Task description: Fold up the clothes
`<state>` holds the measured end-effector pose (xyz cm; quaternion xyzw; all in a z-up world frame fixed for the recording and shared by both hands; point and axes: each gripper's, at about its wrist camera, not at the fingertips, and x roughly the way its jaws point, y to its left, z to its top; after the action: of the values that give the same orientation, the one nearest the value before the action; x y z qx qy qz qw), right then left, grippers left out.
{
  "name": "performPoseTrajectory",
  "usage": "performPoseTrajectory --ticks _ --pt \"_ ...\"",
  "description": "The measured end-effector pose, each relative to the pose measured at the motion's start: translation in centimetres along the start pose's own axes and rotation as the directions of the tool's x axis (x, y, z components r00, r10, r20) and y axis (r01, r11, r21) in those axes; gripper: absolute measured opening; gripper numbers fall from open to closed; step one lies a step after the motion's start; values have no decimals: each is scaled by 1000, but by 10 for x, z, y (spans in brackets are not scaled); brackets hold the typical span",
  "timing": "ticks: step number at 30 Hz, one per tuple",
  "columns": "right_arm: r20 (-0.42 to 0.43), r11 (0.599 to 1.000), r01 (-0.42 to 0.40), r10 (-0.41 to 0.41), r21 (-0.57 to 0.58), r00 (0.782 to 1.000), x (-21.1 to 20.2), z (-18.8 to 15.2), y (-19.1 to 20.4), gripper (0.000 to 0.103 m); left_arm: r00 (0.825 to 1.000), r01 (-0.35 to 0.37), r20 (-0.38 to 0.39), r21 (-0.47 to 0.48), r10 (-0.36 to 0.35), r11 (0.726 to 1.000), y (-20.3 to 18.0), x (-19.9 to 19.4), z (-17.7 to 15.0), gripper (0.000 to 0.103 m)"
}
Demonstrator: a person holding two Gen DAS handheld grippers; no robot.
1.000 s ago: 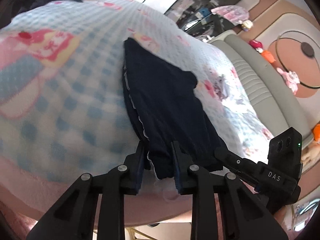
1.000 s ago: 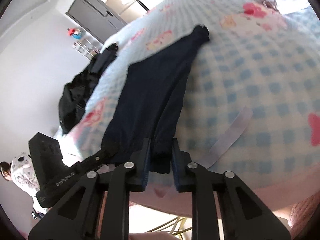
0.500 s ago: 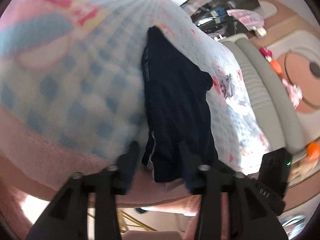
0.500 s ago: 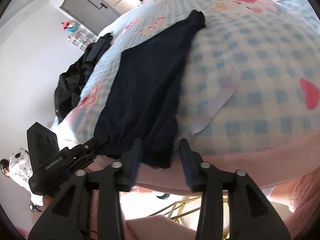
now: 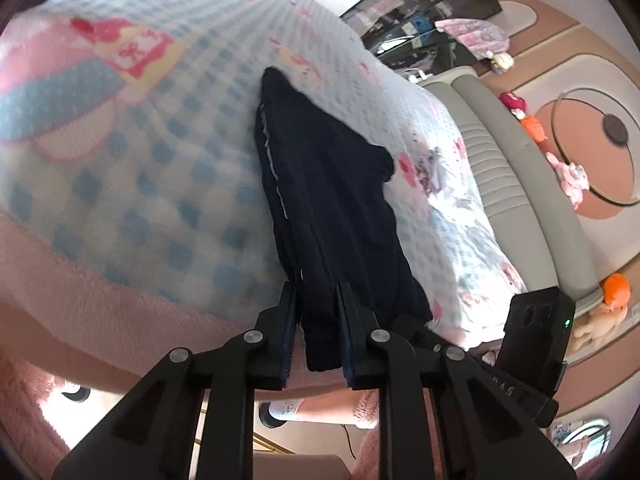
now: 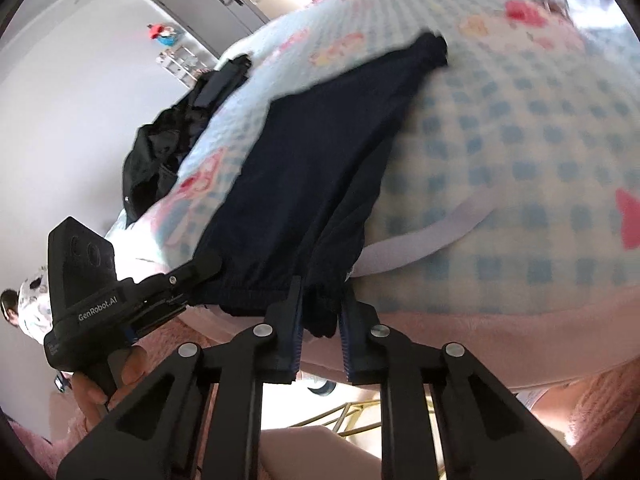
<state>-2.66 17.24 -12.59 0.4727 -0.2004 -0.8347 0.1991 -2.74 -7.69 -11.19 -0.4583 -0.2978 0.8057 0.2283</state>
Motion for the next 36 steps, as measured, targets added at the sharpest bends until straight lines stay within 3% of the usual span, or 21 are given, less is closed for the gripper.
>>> performPoseTrajectory --ticks 3,7,10,13,16,17,20,25,29,34,36 --pt "-4 999 1 -2 -37 1000 -11 -2 6 15 1000 -25 -9 25 26 999 -3 -2 -7 19" --pt "-46 996 75 -77 -39 996 -7 -10 -5 35 997 -32 -75 -14 31 999 19 11 -9 21" --pt "-80 996 82 -78 46 994 0 -12 -23 38 988 -14 -154 -65 4 998 34 25 -10 26" --pt "-84 996 50 -44 76 995 6 -9 -29 43 989 6 -148 -57 -14 998 35 26 -10 26" --pt "-123 997 48 -40 61 992 21 -9 -30 40 988 4 -156 -49 -11 999 38 30 -10 25" --pt "-121 998 28 -21 56 992 22 -9 -28 24 986 1 -164 -49 -9 999 38 32 -10 24" --pt "-99 1000 0 3 25 995 13 -9 -17 12 986 19 -163 -47 -27 999 29 24 -10 18" --pt "-55 1000 -13 12 -1 998 -18 -12 -2 11 984 92 -152 -46 -98 995 6 1 -9 17" --pt "-81 1000 2 -4 -14 997 -24 -29 4 11 980 72 -186 -35 -77 997 6 4 -20 17" --pt "-97 1000 -12 14 21 995 -19 -25 -2 14 977 80 -195 -41 -87 996 12 8 -19 17" --pt "-107 1000 -4 4 3 994 -16 -24 0 17 977 75 -197 -15 -77 997 10 7 -15 23"
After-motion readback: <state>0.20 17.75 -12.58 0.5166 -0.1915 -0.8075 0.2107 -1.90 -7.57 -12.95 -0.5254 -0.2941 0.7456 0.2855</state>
